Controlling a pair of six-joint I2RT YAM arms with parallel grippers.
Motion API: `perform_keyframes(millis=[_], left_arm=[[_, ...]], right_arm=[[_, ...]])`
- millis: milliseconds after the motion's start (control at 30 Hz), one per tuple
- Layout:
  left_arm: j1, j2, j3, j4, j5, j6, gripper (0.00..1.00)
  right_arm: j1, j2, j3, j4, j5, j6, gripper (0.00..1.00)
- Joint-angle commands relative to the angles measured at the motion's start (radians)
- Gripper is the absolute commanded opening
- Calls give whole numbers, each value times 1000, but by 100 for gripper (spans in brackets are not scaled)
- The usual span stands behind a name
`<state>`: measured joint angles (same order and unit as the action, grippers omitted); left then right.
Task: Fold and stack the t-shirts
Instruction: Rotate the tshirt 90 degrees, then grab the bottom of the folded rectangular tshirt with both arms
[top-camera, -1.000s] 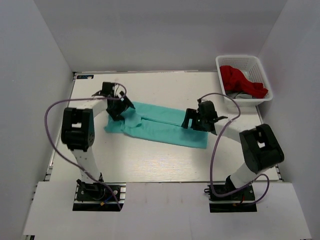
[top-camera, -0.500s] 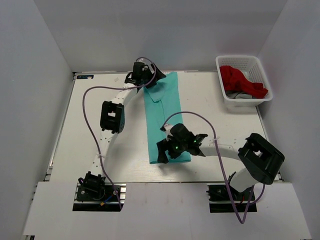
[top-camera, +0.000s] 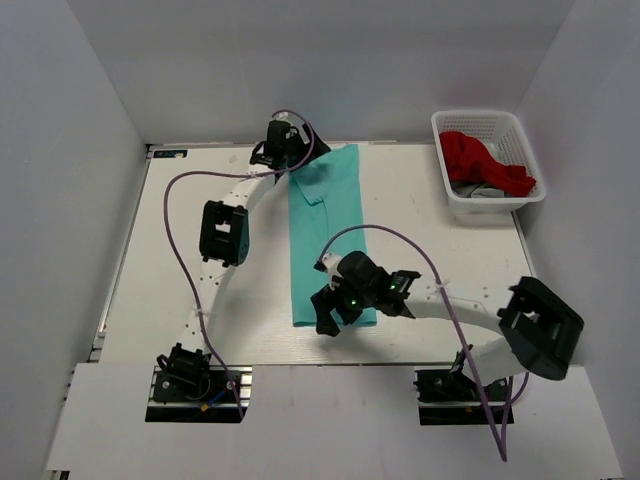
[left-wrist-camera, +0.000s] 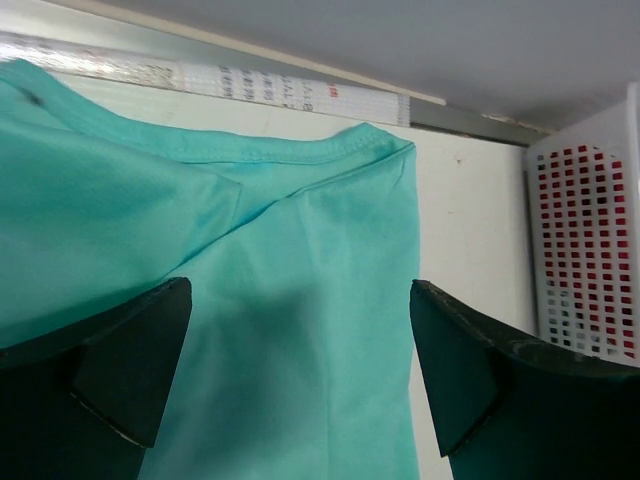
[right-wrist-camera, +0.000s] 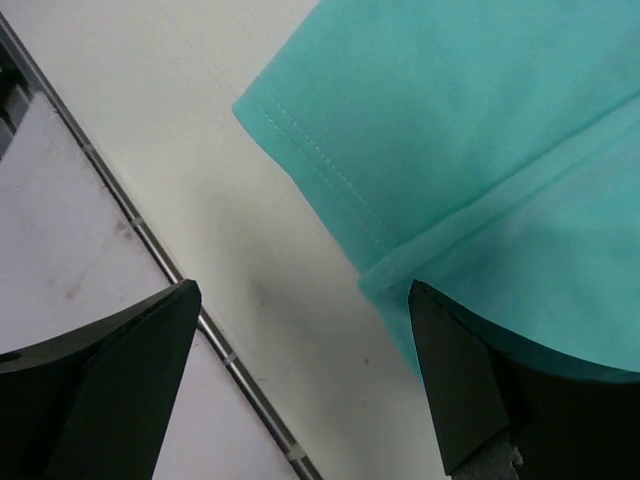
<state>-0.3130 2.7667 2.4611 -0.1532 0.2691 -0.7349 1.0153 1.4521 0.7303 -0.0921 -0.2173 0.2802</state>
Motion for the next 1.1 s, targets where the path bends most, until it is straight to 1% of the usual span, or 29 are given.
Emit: perform_keyframes(millis=[0, 67, 100, 133, 167, 200, 233, 267, 300, 333, 367, 400, 433, 467, 500, 533, 567, 600, 667, 700, 767, 800, 867, 900, 933, 967, 1000, 1067], left_arm=[[22, -285, -8, -90, -74, 132, 100], [22, -408, -94, -175, -85, 147, 100], [22, -477, -149, -189, -85, 161, 100], [22, -619, -272, -207, -85, 161, 100], [12, -692, -339, -241, -85, 184, 100], [0, -766, -414, -252, -103, 184, 100], [-11, -841, -588, -252, -119, 184, 100], [-32, -993, -693, -223, -134, 183, 100], [-43, -1066, -797, -204, -134, 183, 100], [-57, -1135, -988, -188, -134, 183, 100], [-87, -1198, -1074, -196, -143, 157, 100], [-110, -1319, -1234, -197, -143, 146, 100], [-132, -1375, -1308, -186, -131, 134, 100], [-170, -1465, -1446, -186, -131, 91, 100], [-188, -1502, -1509, -186, -131, 66, 100], [-202, -1533, -1569, -196, -104, 27, 100], [-233, -1559, -1626, -197, -70, 11, 100], [-250, -1581, -1724, -187, -36, -23, 100], [-296, -1645, -1810, -171, 18, -55, 100], [-340, -1660, -1868, -171, 30, -55, 100], [-383, -1670, -1881, -215, 4, -70, 100], [-421, -1670, -1881, -277, -37, -70, 100], [-451, -1633, -1881, -307, -51, -61, 98], [-478, -1615, -1881, -307, -51, -61, 96], [-491, -1595, -1892, -298, -51, -61, 92], [-501, -1572, -1892, -287, -51, -61, 92], [-511, -1522, -1892, -287, -51, -61, 89], [-525, -1471, -1860, -276, -88, -38, 80]], right_arm=[[3, -114, 46, -72, 91, 29, 90], [-4, -137, 49, -64, 175, 53, 90], [-6, -150, 46, -66, 196, 107, 90], [-7, -169, 43, -72, 255, 129, 90], [-23, -176, 32, -102, 278, 204, 90], [-29, -180, 21, -118, 301, 230, 90], [-43, -203, 14, -129, 334, 246, 90], [-59, -214, -17, -159, 347, 301, 90], [-79, -241, -28, -179, 369, 322, 90], [-87, -275, -40, -202, 390, 335, 90], [-105, -295, -93, -218, 394, 371, 90], [-130, -343, -115, -234, 388, 384, 90], [-136, -392, -161, -238, 381, 389, 90], [-168, -429, -199, -250, 369, 416, 90], [-175, -446, -213, -253, 331, 418, 90], [-182, -470, -233, -258, 313, 422, 90], [-196, -473, -242, -273, 261, 428, 90], [-201, -470, -249, -281, 242, 424, 90], [-208, -467, -258, -291, 189, 429, 90], [-214, -470, -276, -290, 179, 429, 90], [-222, -470, -287, -272, 127, 428, 90], [-225, -475, -311, -249, 110, 436, 90], [-230, -475, -351, -169, 27, 456, 90], [-231, -469, -371, -132, 13, 462, 90], [-233, -463, -370, -129, 13, 465, 90], [-233, -443, -371, -138, 25, 464, 90], [-236, -437, -365, -132, 35, 462, 90], [-241, -427, -374, -112, 36, 464, 89]])
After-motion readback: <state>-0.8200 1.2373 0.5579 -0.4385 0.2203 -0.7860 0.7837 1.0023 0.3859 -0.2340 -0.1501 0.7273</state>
